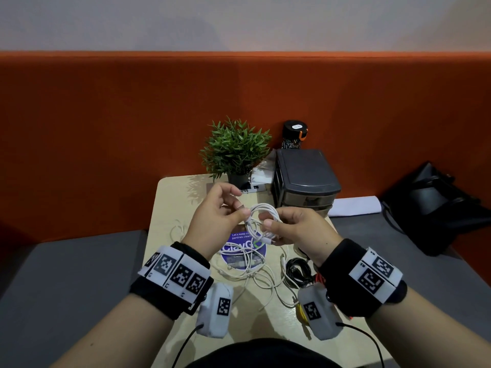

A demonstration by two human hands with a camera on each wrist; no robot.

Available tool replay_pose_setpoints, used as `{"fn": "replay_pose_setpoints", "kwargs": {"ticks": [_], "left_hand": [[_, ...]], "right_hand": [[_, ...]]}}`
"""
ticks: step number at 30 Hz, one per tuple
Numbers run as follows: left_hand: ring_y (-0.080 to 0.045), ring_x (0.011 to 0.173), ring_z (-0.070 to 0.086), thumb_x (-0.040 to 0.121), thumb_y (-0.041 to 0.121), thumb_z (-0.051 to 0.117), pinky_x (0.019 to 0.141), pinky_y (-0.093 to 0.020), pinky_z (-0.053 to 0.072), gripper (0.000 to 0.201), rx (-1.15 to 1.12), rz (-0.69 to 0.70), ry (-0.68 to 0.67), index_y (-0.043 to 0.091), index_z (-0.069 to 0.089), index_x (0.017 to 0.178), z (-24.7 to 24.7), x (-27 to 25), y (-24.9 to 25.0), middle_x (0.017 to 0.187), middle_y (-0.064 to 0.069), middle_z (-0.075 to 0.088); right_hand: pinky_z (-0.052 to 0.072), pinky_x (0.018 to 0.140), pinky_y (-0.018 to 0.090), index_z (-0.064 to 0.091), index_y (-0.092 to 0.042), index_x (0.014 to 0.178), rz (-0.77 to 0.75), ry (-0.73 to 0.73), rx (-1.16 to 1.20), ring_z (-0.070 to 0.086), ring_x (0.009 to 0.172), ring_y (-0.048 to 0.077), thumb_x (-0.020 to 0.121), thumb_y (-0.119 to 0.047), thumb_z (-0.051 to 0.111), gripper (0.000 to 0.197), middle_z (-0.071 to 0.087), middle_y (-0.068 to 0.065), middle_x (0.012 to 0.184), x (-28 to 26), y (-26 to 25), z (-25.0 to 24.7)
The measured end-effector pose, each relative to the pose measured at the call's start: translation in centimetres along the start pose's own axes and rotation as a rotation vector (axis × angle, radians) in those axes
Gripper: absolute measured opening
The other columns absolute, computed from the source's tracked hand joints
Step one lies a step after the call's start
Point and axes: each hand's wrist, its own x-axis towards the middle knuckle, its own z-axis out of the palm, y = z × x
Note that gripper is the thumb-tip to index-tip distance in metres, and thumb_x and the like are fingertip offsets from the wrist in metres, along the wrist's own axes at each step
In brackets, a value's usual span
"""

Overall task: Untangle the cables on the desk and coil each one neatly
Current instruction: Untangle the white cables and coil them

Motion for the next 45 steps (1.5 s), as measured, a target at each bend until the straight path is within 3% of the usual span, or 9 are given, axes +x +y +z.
{"fn": "replay_pose_setpoints", "kwargs": {"ticks": [7,15,19,24,30,34,39,42,45], "left_hand": [[-0.017,0.067,0.058,0.076,-0.004,0.072,0.068,-0.042,0.059,0.03,0.201,0.006,-0.048,0.017,0.056,0.089,0.4,-0.4,-2.6,0.075,-0.004,0.055],[-0.02,0.074,0.06,0.083,0.009,0.069,0.071,-0.036,0.058,0.013,0.176,-0.18,-0.141,0.017,0.061,0.089,0.0,-1.9,-7.1,0.083,-0.004,0.059],[-0.017,0.09,0.058,0.086,0.014,0.066,0.073,-0.011,0.045,0.01,0.599,-0.177,-0.178,0.023,0.062,0.085,-1.2,-2.1,-10.5,0.097,0.002,0.056],[-0.016,0.119,0.04,0.082,0.015,0.067,0.097,-0.019,0.032,0.014,0.907,-0.272,-0.431,0.029,0.069,0.083,-1.5,-3.1,-13.2,0.124,0.004,0.044],[-0.016,0.128,0.027,0.08,0.015,0.066,0.095,-0.01,0.021,0.03,1.006,-0.267,-0.51,0.024,0.07,0.109,-0.1,-5.0,-15.1,0.141,0.005,0.031],[-0.019,0.122,0.043,0.084,0.012,0.061,0.09,-0.013,0.031,0.023,1.039,-0.244,-0.528,0.008,0.068,0.105,-0.2,-4.8,-15.1,0.133,0.001,0.043],[-0.019,0.092,0.062,0.088,0.007,0.059,0.078,-0.022,0.051,0.02,0.984,-0.223,-0.373,0.007,0.072,0.104,-1.1,-4.4,-14.7,0.11,0.004,0.054],[-0.012,0.088,0.061,0.086,0.007,0.062,0.075,-0.011,0.042,0.018,0.927,-0.176,-0.245,0.013,0.075,0.095,-1.2,-4.4,-13.4,0.097,0.012,0.058],[-0.01,0.088,0.061,0.08,-0.002,0.062,0.08,-0.016,0.042,0.024,0.828,-0.061,-0.17,0.017,0.077,0.078,-0.9,-4.5,-11.6,0.084,0.018,0.058]], "right_hand": [[0.04,0.052,0.012,0.07,-0.019,0.097,-0.023,0.067,-0.102,0.053,0.063,0.008,0.078,-0.016,0.076,0.02,0.061,0.003,0.074,-0.2,1.8,-0.5],[0.043,0.051,0.018,0.069,-0.012,0.091,0.225,0.016,-0.181,0.054,0.051,0.009,0.077,-0.007,0.076,0.016,0.063,0.004,0.066,-0.9,6.2,-0.7],[0.045,0.054,0.019,0.068,-0.019,0.087,0.359,-0.08,-0.316,0.056,0.051,0.005,0.077,-0.01,0.077,0.016,0.062,-0.003,0.063,-2.1,9.5,-0.5],[0.055,0.057,0.03,0.066,-0.019,0.084,0.474,-0.186,-0.469,0.058,0.045,0.005,0.076,-0.008,0.076,0.017,0.066,-0.002,0.065,-2.7,12.2,0.0],[0.059,0.071,0.04,0.067,-0.017,0.084,0.496,-0.211,-0.622,0.068,0.071,0.018,0.071,-0.008,0.077,0.018,0.07,0.003,0.082,-2.4,14.0,1.1],[0.054,0.069,0.026,0.068,-0.017,0.089,0.415,-0.219,-0.82,0.06,0.073,0.014,0.077,-0.019,0.071,0.012,0.064,-0.003,0.082,-2.3,13.9,1.1],[0.051,0.065,0.028,0.06,-0.026,0.096,0.336,-0.176,-0.85,0.061,0.075,0.02,0.086,-0.018,0.058,0.013,0.066,0.003,0.095,-1.1,12.6,0.8],[0.049,0.055,0.024,0.048,-0.035,0.126,0.259,-0.186,-0.734,0.063,0.068,0.017,0.088,-0.015,0.059,0.044,0.068,0.003,0.092,-0.3,12.0,0.8],[0.046,0.049,0.016,0.045,-0.04,0.131,0.187,-0.203,-0.628,0.065,0.064,0.017,0.09,-0.016,0.059,0.05,0.067,-0.001,0.092,0.3,11.0,1.5]]}}
